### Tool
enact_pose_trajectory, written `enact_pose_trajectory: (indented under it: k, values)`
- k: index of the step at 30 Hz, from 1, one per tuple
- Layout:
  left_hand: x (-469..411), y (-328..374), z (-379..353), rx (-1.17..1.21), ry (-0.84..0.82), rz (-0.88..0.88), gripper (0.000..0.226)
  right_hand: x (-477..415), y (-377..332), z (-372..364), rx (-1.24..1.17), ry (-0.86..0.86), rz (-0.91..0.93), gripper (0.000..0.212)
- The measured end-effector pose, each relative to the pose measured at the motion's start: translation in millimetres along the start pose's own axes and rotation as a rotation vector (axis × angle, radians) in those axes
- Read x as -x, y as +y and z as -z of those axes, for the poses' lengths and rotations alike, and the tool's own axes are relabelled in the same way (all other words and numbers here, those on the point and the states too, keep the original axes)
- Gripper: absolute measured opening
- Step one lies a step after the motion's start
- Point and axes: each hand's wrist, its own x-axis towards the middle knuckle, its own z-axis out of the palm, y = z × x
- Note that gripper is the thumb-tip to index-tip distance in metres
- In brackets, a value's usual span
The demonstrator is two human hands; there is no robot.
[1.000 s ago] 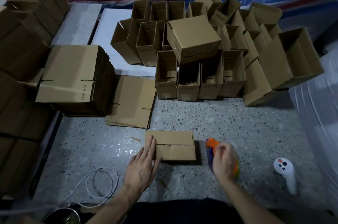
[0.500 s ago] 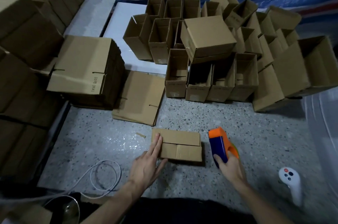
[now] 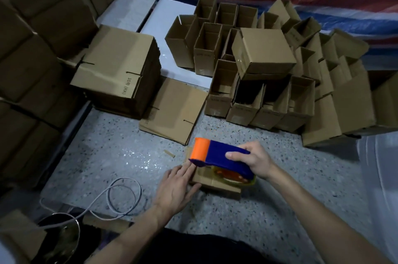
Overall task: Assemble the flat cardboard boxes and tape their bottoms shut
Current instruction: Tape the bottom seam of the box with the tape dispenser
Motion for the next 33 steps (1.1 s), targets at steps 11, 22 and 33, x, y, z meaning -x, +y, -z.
enact_pose_trajectory:
  k: [11,22,33]
  values:
    - [-21.3,5.9,29.8,1.417,-0.026,0.577,0.030,-14.1,18.6,-17.5,0.120,-0.013,0.000,0.039]
    - [-39.6,-10.8,40.0,1.369,-0.188,0.619,0.020,-13.7,16.1,-20.1,0.154,-0.034,-0.028,0.041]
    - [-43.4,-13.6,37.1,1.102,-0.099,0.770,0.022,-16.5,-6.6,-13.8,0.213,-0.130,-0.167,0.060]
